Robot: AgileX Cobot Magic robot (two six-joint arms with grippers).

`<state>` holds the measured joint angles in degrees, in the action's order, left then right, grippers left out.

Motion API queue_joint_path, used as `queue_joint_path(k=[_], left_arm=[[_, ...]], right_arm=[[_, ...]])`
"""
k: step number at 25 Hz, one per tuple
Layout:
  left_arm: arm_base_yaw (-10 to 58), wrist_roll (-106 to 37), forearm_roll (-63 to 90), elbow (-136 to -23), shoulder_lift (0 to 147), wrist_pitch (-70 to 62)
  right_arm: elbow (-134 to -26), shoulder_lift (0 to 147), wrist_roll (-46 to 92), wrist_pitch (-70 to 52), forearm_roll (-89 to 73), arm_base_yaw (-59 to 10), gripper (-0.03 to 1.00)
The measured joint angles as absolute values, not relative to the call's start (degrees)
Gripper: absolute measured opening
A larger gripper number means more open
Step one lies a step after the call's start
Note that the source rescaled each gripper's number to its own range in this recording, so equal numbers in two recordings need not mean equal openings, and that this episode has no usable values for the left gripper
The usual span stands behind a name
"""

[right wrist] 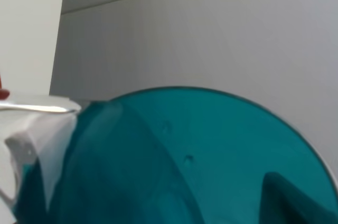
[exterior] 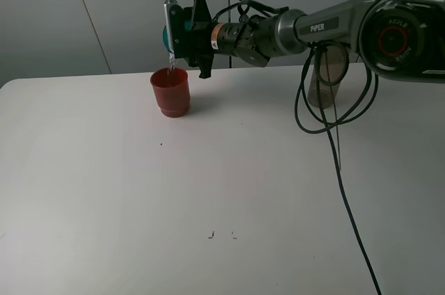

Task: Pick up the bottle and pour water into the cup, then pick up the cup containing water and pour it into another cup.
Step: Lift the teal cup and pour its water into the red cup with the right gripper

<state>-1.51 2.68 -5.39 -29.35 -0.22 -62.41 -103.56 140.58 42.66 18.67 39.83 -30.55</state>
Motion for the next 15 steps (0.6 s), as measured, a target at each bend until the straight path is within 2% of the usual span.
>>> queue_joint_path(k=[15], left_arm=[[-1.5, 2.7, -5.4, -29.4, -0.2, -62.4]], right_arm=[[-103.7, 140.6, 55.2, 19.4, 39.7, -30.6, 0.07]])
